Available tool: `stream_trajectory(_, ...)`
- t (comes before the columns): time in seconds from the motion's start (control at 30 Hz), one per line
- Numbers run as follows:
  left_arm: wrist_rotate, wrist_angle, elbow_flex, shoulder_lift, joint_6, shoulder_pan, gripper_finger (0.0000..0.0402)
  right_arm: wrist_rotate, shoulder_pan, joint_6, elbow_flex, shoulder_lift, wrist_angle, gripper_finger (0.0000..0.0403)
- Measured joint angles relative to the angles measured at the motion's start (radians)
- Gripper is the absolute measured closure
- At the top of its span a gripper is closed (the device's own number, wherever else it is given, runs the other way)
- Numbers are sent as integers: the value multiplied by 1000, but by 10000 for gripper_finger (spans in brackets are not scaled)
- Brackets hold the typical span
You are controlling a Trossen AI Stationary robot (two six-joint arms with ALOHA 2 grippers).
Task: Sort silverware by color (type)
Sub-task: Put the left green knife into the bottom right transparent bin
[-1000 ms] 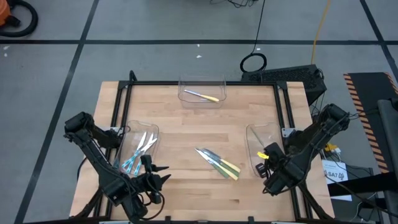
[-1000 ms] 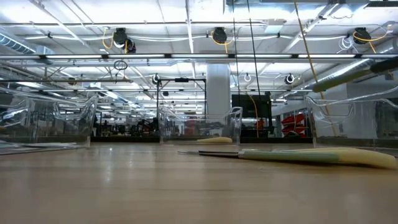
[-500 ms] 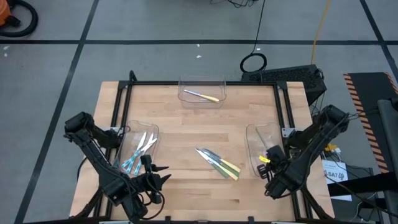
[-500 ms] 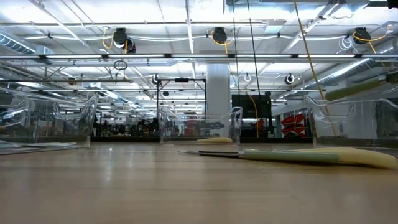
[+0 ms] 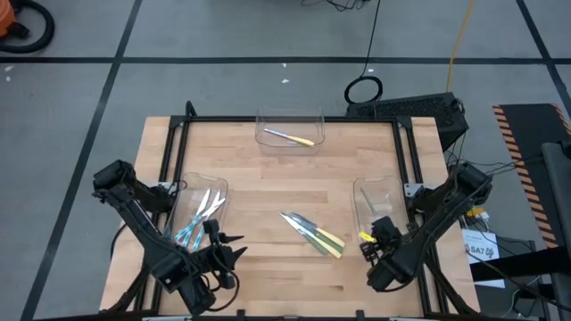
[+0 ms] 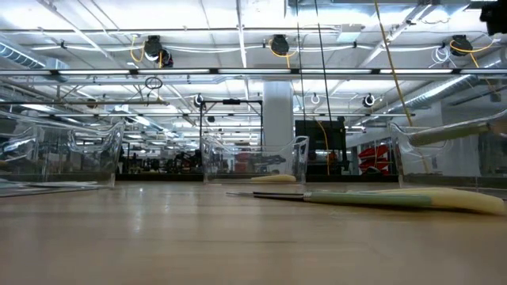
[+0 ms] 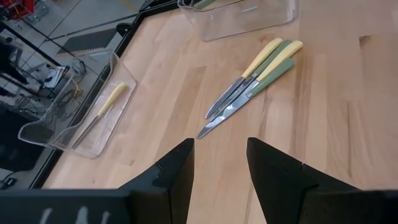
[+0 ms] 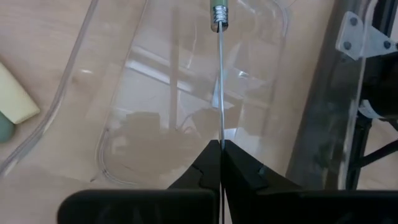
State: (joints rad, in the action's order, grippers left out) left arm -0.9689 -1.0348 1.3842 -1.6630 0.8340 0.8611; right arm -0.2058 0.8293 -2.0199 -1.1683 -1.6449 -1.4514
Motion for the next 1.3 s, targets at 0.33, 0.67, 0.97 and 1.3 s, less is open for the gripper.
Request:
stream_trajectory(0.33, 0, 30, 0, 0, -5, -17, 245, -7, -50, 73, 0, -48, -1, 401)
stream_trajectory(0.67, 1, 47, 0, -1, -28, -16, 245, -6, -49, 70, 0, -48, -40, 367)
stream_trajectory(0.97, 10, 45, 0, -58, -127, -23, 245, -42, -35, 99, 0, -48, -75, 349)
stream_trajectory(1.3, 91, 82, 0, -81, -245, -95, 245, -367, 73, 135, -56, -48, 40, 348)
